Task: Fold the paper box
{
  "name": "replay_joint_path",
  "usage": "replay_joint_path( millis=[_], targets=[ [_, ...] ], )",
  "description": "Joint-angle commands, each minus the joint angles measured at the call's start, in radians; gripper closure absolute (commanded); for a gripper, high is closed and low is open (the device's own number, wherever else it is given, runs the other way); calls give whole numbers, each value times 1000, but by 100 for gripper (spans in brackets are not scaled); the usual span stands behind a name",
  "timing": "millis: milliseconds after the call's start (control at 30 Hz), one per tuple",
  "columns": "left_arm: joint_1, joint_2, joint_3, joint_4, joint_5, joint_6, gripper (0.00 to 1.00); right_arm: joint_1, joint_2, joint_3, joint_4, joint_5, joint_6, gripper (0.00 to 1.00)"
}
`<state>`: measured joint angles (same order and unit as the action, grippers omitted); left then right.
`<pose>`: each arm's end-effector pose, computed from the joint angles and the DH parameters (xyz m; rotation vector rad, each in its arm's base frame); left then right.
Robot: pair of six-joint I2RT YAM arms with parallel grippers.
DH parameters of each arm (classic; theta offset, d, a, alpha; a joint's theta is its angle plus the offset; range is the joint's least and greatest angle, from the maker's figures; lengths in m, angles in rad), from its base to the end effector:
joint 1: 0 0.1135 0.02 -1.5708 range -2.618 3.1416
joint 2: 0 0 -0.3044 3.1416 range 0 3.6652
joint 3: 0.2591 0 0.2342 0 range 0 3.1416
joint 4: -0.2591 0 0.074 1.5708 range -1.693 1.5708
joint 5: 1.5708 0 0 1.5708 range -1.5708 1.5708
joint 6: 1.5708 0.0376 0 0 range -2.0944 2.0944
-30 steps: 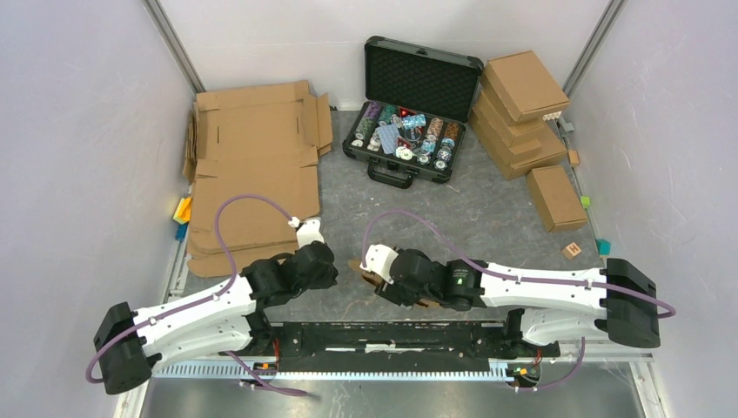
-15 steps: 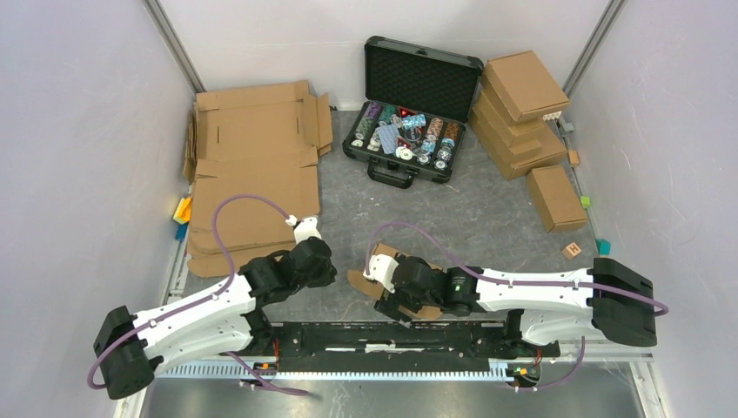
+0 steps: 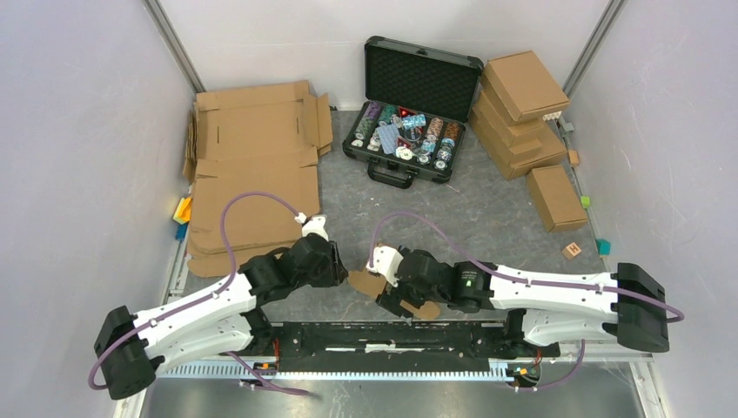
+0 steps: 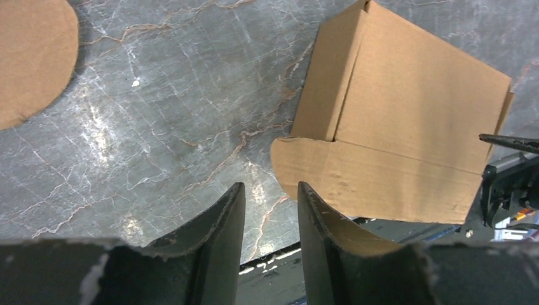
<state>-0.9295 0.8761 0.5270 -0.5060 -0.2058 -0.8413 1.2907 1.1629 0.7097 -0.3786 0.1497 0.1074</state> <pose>0.0846 -0.1005 0.2427 0.0137 2.4811 -0.5557 0.0618 0.1944 0.2656 -1.3039 2.0677 0.4687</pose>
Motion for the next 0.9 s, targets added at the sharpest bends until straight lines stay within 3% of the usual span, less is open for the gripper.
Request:
replay_joint_path(
  millis=[0,233,400,500,867],
  targets=[
    [6,-17,46,31,53,62,55,-39,-33,57,-24,-2,-7,2],
    [8,40,60,105,104,167,44,-231,-63,45,-29,6,51,2],
    [22,73,68,151,154,209,22,-344,-122,-27,-51,52,178,2],
    [23,111,85,154,163,223,21,-366,-164,-63,-95,115,278,2],
    [50,242,135,165,231,245,17,-384,-398,-289,-34,107,656,9]
  ],
)
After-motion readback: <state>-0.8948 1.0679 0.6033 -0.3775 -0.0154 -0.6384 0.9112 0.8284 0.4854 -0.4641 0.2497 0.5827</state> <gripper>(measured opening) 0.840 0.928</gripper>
